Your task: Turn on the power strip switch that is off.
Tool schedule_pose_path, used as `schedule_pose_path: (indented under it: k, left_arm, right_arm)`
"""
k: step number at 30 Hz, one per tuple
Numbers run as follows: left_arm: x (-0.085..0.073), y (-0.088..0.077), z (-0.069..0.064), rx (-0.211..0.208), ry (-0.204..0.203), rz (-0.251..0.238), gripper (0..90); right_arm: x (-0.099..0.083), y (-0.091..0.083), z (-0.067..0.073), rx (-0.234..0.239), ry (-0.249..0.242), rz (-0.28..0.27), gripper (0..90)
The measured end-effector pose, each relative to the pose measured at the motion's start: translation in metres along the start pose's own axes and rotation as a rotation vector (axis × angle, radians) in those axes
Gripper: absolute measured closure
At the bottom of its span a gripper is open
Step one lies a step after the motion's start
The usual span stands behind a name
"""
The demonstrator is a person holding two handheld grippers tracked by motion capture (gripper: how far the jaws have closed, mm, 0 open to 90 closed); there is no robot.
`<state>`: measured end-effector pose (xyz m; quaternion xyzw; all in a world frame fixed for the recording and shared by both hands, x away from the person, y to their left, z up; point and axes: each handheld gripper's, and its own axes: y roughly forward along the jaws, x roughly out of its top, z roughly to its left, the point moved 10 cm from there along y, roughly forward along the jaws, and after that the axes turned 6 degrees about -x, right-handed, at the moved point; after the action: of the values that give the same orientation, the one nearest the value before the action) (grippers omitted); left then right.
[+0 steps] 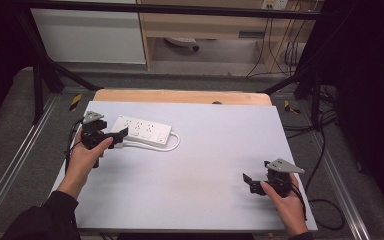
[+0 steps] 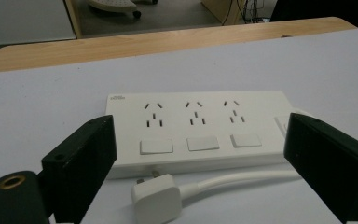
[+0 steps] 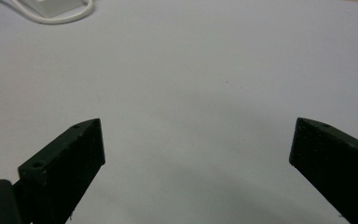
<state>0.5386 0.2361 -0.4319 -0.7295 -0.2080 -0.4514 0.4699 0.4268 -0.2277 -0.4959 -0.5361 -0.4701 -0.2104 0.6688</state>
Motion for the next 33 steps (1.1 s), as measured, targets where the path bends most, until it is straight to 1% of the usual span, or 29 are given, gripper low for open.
schedule_pose_path:
  k: [3, 6, 10, 11, 13, 14, 16, 20, 21, 23, 24, 26, 27, 28, 29, 33]
  left_arm:
    - [0.001, 0.002, 0.0, 0.002, -0.004, -0.002, 9.6]
    - [0.001, 0.004, -0.002, -0.002, 0.0, 0.01, 9.7]
    - [0.001, 0.007, 0.001, 0.001, -0.006, 0.019, 10.0]
    - [0.0, 0.009, 0.001, 0.004, -0.002, 0.03, 9.9]
    - [0.0, 0.01, 0.001, 0.004, -0.002, 0.03, 9.9]
    - [-0.001, 0.012, 0.003, 0.014, 0.007, 0.04, 10.1]
    - [-0.001, 0.014, 0.004, 0.018, 0.006, 0.041, 10.8]
    - [-0.001, 0.018, 0.003, 0.013, 0.003, 0.051, 10.9]
    - [-0.001, 0.019, 0.003, 0.012, 0.008, 0.056, 11.2]
    - [0.0, 0.021, 0.001, 0.011, 0.01, 0.055, 11.3]
    - [0.001, 0.023, 0.0, 0.006, 0.013, 0.045, 11.7]
    - [0.001, 0.025, 0.0, 0.009, 0.014, 0.043, 13.7]
    - [-0.001, 0.028, 0.001, 0.011, 0.015, 0.051, 13.8]
    - [-0.001, 0.028, 0.001, 0.011, 0.015, 0.051, 13.8]
    - [-0.004, 0.031, 0.001, 0.01, 0.013, 0.065, 13.8]
    - [-0.006, 0.034, -0.001, 0.014, 0.022, 0.079, 13.9]
  right_arm:
    - [0.0, 0.0, -0.001, 0.001, -0.001, 0.0, 3.6]
    - [0.0, -0.001, -0.001, 0.0, 0.003, -0.001, 3.6]
    - [-0.001, -0.001, -0.001, 0.002, 0.006, 0.004, 3.4]
    - [-0.001, -0.001, -0.001, 0.002, 0.006, 0.004, 3.4]
    - [-0.001, -0.001, -0.001, 0.002, 0.007, 0.005, 3.4]
    - [-0.001, -0.001, -0.001, 0.002, 0.007, 0.005, 3.4]
    - [-0.001, -0.001, -0.001, 0.003, 0.008, 0.008, 3.4]
    - [-0.001, -0.002, -0.001, 0.005, 0.012, 0.005, 3.4]
    - [0.0, -0.002, -0.001, 0.007, 0.013, 0.005, 3.4]
    - [-0.001, -0.001, -0.001, 0.007, 0.008, 0.006, 3.3]
    - [-0.001, -0.001, 0.0, 0.009, 0.008, 0.007, 3.4]
    - [-0.001, -0.001, 0.0, 0.009, 0.006, 0.006, 3.4]
    - [-0.001, -0.001, 0.0, 0.009, 0.006, 0.006, 3.4]
    - [0.0, -0.002, 0.0, 0.01, 0.007, 0.005, 3.4]
    - [0.0, -0.002, 0.0, 0.011, 0.011, 0.003, 3.4]
    - [0.0, -0.003, 0.001, 0.013, 0.011, 0.004, 3.4]
